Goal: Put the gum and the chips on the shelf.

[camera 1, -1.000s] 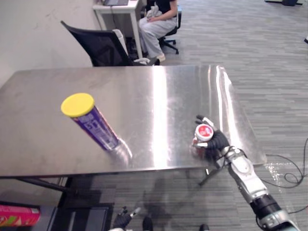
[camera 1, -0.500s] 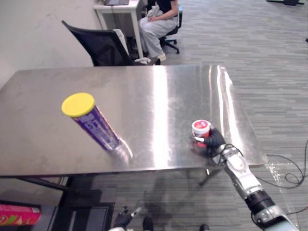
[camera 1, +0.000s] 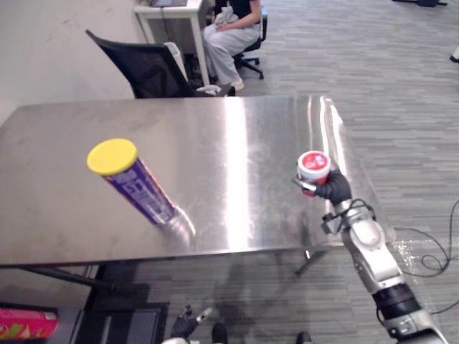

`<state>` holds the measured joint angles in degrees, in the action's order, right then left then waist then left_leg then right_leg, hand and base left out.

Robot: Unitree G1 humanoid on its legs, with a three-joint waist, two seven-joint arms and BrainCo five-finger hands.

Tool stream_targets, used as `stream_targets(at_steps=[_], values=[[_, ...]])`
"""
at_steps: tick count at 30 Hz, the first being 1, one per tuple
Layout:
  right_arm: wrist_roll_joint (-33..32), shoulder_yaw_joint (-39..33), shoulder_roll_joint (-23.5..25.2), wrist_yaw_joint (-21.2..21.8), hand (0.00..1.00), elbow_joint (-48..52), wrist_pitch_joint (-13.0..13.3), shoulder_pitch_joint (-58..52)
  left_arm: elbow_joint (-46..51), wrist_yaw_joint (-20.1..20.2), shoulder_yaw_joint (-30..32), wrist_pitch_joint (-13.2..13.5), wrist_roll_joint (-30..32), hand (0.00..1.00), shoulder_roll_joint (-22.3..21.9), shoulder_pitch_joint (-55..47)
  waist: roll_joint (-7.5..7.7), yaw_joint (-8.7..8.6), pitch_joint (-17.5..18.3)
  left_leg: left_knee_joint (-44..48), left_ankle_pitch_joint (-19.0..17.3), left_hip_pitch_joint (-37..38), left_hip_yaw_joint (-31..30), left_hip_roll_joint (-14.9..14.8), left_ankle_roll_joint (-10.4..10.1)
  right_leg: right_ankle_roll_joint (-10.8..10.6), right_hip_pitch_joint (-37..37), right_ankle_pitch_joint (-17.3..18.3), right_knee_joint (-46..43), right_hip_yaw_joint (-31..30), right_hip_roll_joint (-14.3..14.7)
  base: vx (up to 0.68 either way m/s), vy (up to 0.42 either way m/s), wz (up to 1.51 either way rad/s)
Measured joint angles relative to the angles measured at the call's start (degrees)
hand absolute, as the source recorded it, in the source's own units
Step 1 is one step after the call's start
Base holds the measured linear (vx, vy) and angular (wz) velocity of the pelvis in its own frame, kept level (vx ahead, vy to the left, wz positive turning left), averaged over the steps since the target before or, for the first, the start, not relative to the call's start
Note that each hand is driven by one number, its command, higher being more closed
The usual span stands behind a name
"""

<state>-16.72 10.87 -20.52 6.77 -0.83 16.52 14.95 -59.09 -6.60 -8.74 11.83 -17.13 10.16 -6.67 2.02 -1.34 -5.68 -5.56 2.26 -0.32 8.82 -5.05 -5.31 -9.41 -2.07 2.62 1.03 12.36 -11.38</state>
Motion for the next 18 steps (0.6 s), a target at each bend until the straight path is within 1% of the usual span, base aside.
stream_targets(at_steps=[3, 5, 8, 12, 18], values=[[-0.6, -1.3, -1.2, 0.2, 1.00, 2.5, 0.0, -1.1, 0.0, 0.0, 0.2, 0.2, 0.1, 0.00, 0.0, -0.1, 0.03, -0.02, 0.0, 0.0, 0.0, 0.1, 0.0, 0.0, 0.0, 0.0, 0.0, 0.0, -0.1, -0.1, 0.0, 0.00, 0.000, 0.00], [-2.4, -2.6, -1.4, 0.0, 1.00, 3.0, 0.0, -1.3, -0.1, 0.0, 0.5, 0.5, 0.1, 0.00, 0.0, -0.3, 0.09, -0.16, 0.1, 0.0, 0.0, 0.2, 0.2, -0.1, 0.0, 0.0, 0.0, 0.0, -0.1, -0.3, 0.0, -0.01, -0.005, -0.04], [-2.4, -4.2, -1.5, -0.2, 1.00, 3.5, 0.0, -1.3, -0.1, 0.0, 1.3, 0.6, 0.1, 0.00, -0.3, -0.4, 0.11, -0.16, 0.1, 0.0, 0.0, 0.3, 0.2, -0.1, 0.0, 0.0, 0.1, 0.0, -0.2, -0.3, 0.1, 0.00, 0.000, 0.00], [-2.6, -4.3, -1.5, -0.2, 1.00, 4.9, -0.1, -1.6, -0.2, 0.0, 1.9, 0.6, 0.1, 0.00, -0.5, -0.5, 0.17, -0.17, 0.2, 0.0, 0.0, 0.3, 0.4, -0.2, 0.0, 0.0, 0.3, 0.0, -0.3, -0.5, 0.1, 0.00, -0.004, -0.02], [-4.1, -4.3, -1.5, -0.3, 1.00, 4.9, -1.1, -1.8, -0.2, -0.6, 1.9, 0.5, 0.1, 0.00, -0.5, -0.7, 0.39, -0.16, 0.8, 0.0, 0.0, 0.2, 0.5, -0.2, 0.0, 0.0, 0.4, 0.0, -0.4, -0.7, 0.1, 0.00, 0.000, 0.00]])
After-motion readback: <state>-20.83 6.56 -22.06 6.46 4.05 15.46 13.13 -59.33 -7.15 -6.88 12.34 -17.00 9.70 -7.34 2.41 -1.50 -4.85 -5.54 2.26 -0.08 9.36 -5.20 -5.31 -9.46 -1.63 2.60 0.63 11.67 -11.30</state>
